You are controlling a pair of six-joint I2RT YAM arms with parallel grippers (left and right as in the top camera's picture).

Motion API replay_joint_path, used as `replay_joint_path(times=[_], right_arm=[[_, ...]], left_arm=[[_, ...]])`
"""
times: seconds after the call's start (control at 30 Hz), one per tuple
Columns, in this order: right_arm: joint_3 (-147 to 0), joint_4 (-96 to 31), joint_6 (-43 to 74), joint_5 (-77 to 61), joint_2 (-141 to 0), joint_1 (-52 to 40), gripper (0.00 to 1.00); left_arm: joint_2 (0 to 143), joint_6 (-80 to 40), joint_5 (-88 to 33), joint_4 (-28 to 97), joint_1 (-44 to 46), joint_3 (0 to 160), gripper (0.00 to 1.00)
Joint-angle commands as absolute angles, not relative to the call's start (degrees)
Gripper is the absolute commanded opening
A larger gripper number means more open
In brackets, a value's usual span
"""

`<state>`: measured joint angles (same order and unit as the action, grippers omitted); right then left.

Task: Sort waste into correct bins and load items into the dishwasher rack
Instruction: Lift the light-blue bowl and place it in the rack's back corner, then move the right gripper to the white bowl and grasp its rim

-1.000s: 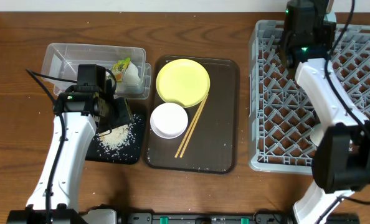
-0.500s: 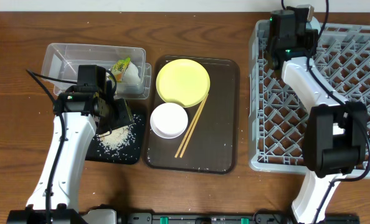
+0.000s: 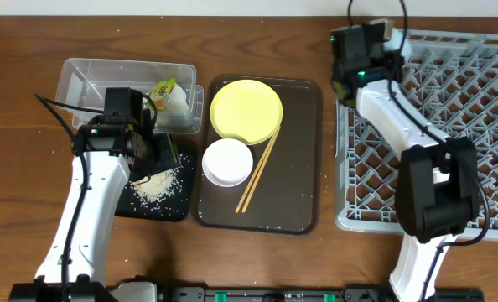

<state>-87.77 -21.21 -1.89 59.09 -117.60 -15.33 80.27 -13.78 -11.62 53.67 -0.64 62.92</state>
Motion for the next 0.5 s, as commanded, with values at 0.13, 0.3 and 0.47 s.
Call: replay_joint_path(times=[0.13, 0.3, 0.47], right_arm=[[-87.77, -29.65, 5.78, 50.46, -118.41, -17.82, 0.22], [-87.77, -34.26, 9.72, 48.58, -118.30, -17.87, 0.29], [-87.77, -35.70, 9.82, 48.60, -116.14, -17.56, 0.46]], left_arm=[[80.09, -14.28, -11.09, 53.93, -0.89, 63.61, 0.61], [80.09, -14.31, -11.09, 53.95, -0.89, 63.61, 0.61], [80.09, -14.31, -11.09, 53.95, -0.89, 63.61, 0.61]])
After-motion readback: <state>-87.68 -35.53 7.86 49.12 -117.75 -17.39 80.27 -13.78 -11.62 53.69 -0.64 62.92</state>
